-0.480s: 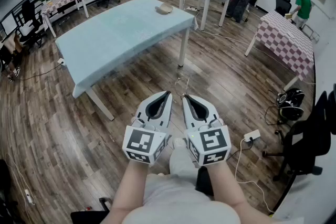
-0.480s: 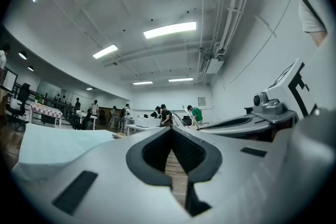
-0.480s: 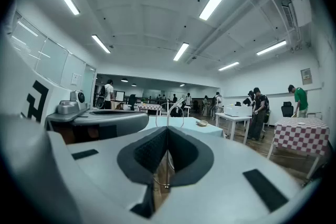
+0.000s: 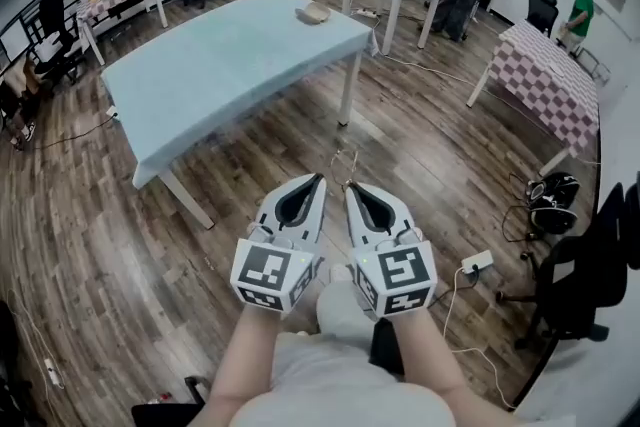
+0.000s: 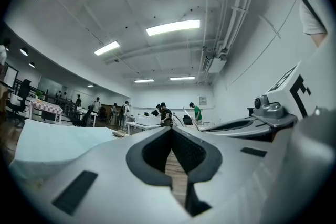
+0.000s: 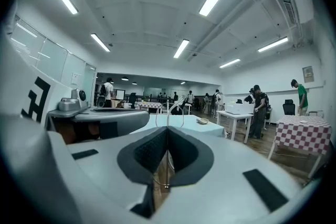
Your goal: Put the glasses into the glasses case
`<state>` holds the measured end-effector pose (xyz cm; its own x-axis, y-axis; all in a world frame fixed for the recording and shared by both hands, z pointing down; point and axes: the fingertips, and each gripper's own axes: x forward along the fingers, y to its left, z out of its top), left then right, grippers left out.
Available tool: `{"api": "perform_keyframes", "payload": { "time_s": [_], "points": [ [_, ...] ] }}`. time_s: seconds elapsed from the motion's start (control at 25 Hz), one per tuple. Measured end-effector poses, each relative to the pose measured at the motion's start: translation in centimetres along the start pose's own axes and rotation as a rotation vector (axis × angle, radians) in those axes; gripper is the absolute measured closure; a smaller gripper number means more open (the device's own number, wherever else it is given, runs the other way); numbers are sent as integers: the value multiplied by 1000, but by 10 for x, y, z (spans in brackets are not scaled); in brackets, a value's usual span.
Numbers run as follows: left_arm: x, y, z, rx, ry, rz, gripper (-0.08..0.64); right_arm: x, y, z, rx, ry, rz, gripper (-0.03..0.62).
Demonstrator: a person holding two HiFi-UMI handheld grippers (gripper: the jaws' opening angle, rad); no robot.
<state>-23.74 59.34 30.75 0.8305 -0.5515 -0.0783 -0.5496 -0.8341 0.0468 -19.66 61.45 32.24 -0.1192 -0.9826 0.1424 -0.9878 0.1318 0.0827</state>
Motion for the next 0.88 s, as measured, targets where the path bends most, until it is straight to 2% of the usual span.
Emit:
{"api": "perform_keyframes", "payload": {
  "time_s": [0.12,0.88],
  "points": [
    [13,9,-1,-5,2,4,552,12,-11,2,32,-13,4,583],
    [113,59,-22,-5,63,21,552,108,-72,-6,79,23,59,583]
  ]
}}
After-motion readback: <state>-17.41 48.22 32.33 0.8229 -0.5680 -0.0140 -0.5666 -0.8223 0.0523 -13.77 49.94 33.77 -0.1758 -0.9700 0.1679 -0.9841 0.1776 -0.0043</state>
